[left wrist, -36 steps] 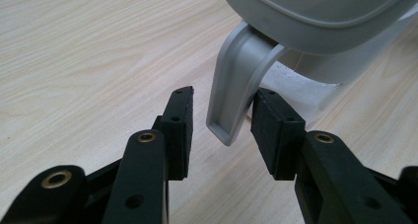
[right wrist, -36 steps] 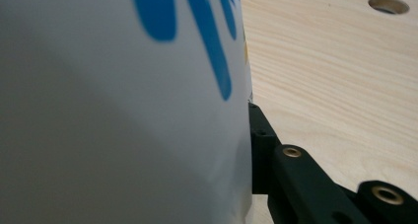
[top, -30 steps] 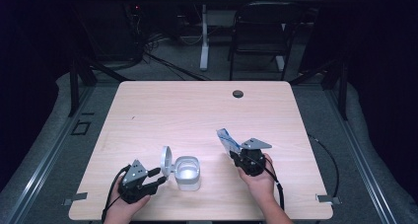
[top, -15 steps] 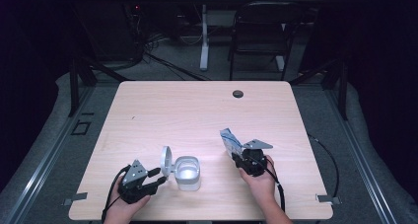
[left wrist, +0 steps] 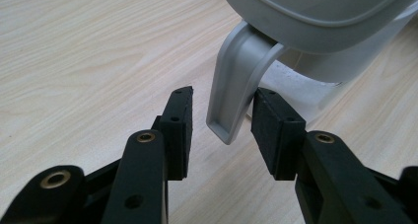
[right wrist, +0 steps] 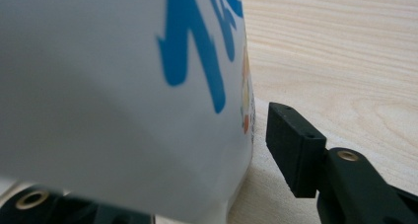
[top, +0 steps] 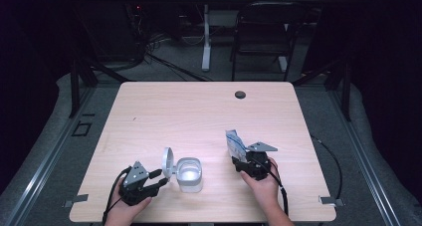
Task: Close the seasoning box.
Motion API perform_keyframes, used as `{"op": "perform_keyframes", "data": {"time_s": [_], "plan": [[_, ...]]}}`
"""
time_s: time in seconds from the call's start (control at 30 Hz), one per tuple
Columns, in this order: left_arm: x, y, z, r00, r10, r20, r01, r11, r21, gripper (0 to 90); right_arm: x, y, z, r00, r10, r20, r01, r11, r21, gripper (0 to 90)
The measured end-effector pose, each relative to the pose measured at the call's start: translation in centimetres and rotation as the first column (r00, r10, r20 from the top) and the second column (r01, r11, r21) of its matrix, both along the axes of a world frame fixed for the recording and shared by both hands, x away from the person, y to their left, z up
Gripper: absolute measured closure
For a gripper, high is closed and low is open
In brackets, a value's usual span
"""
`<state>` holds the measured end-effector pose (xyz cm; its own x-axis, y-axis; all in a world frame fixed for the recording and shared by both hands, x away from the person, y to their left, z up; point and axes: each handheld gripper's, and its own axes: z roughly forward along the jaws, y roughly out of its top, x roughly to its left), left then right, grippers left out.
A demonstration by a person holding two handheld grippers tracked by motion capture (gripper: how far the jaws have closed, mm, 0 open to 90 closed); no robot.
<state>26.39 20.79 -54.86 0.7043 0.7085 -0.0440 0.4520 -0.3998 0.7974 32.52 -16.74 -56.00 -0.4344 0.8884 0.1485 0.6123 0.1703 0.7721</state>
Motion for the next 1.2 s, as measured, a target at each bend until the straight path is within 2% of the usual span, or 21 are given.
{"op": "perform_keyframes", "data": {"time_s": [0.03,0.07,0.1,0.13,0.17,0.23,0.3,0.43,0.47,0.5,0.6,0.83,1.07,1.1,1.2], "plan": [[0.0,0.0,0.0,1.0000,0.000,0.000,0.000,1.0000,0.000,60.8,0.0,0.0,0.1,1.0000,-0.001,0.000,0.001,1.000,-0.013,47.7],[0.0,0.0,0.0,1.0000,-0.003,0.002,0.003,1.0000,0.004,60.7,-0.1,0.0,0.1,1.0000,0.004,0.006,-0.004,1.000,-0.002,47.2],[0.0,0.0,0.0,1.0000,0.000,-0.001,0.000,1.0000,0.000,60.6,-0.2,-0.1,0.2,1.0000,0.002,0.007,-0.002,1.000,-0.013,46.8],[0.0,0.0,0.0,1.0000,0.006,-0.001,-0.006,1.0000,-0.007,60.5,-0.2,0.0,0.2,0.9999,0.007,0.011,-0.007,1.000,0.002,46.2],[0.0,0.0,0.0,1.0000,0.009,0.002,-0.009,0.9999,-0.012,60.2,-0.3,-0.1,0.2,0.9999,0.009,0.013,-0.009,1.000,-0.012,45.3],[0.0,0.1,0.1,1.0000,0.003,0.001,-0.003,0.9999,-0.016,59.9,-0.4,0.0,0.2,0.9997,0.011,0.022,-0.011,1.000,0.001,44.1],[-0.1,0.1,0.1,1.0000,0.004,0.000,-0.004,0.9999,-0.017,59.9,-0.6,0.0,0.2,0.9997,0.011,0.024,-0.011,1.000,-0.010,43.4],[-0.1,0.2,0.2,1.0000,0.000,0.000,0.000,0.9999,-0.015,59.8,-1.1,0.1,0.3,0.9989,0.022,0.041,-0.022,1.000,0.009,43.0],[-0.2,0.2,0.2,1.0000,0.005,0.000,-0.005,0.9997,-0.022,59.8,-1.2,0.1,0.4,0.9990,0.026,0.038,-0.026,1.000,-0.011,42.9],[-0.2,0.3,0.3,1.0000,0.005,0.001,-0.005,0.9998,-0.020,59.8,-1.3,0.1,0.4,0.9985,0.030,0.047,-0.030,1.000,-0.002,42.7],[-0.3,0.3,0.4,1.0000,0.006,0.002,-0.006,0.9996,-0.027,59.7,-1.6,0.1,0.6,0.9982,0.036,0.048,-0.035,0.999,-0.017,42.2],[-0.5,0.5,0.8,0.9999,0.011,0.012,-0.011,0.9993,-0.037,59.7,-2.0,0.1,0.7,0.9971,0.035,0.068,-0.035,0.999,0.000,41.9],[-0.5,0.9,1.1,0.9995,0.022,0.021,-0.021,0.9982,-0.056,59.8,-2.6,-0.1,1.1,0.9970,0.041,0.065,-0.041,0.999,0.005,41.7],[-0.5,1.0,1.2,0.9996,0.019,0.018,-0.019,0.9989,-0.044,59.8,-2.7,-0.1,1.2,0.9967,0.042,0.069,-0.042,0.999,0.009,41.7],[-0.5,1.1,1.2,0.9995,0.025,0.020,-0.024,0.9984,-0.052,59.9,-3.1,-0.3,1.3,0.9969,0.040,0.067,-0.041,0.999,0.010,41.4]]}}
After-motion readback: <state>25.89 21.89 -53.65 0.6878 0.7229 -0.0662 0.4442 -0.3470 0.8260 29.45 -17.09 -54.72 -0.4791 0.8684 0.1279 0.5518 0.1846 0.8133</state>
